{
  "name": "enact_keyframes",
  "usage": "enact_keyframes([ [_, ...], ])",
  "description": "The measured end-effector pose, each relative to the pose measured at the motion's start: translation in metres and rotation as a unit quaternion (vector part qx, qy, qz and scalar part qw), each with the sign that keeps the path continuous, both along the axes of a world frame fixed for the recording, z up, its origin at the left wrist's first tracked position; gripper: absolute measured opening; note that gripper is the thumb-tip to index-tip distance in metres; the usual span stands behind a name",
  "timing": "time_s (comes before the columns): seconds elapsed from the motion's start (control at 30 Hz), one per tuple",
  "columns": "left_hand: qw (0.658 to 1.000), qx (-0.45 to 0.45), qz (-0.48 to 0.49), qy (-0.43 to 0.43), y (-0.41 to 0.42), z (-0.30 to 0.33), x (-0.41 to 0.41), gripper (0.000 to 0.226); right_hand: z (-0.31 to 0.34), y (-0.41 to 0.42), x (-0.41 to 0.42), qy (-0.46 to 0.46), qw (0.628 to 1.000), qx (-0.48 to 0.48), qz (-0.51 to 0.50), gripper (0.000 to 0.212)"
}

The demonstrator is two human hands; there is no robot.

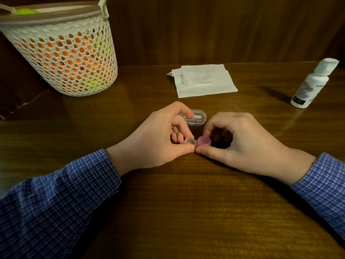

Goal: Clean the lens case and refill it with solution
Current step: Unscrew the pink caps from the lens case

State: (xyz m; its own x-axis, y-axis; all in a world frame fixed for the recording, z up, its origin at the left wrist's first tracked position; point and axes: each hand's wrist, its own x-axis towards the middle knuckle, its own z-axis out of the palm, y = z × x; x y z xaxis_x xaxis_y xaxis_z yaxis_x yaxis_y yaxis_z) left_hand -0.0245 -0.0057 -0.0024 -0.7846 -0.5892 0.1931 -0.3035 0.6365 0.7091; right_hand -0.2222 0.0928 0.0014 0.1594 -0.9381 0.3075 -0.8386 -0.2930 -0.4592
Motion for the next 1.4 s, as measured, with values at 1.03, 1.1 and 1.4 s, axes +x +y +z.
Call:
enact_keyframes([
  [1.03,1.000,-0.009,0.006,-0.005,0.0009,0.0008,-0.0003,0.061,0.0009,-0.0006,-0.0014,-0.032,0.999,0.032,0.014,0.007],
  [1.1,1.000,-0.009,0.005,-0.007,0.0007,0.0011,-0.0002,0.061,0.0003,-0.0009,-0.0033,-0.039,0.998,0.030,0.024,0.007],
  [1.4,1.000,-0.006,0.003,-0.007,-0.0003,0.0006,0.0000,0.061,-0.0009,-0.0019,-0.0010,-0.062,0.998,0.009,0.003,0.024],
])
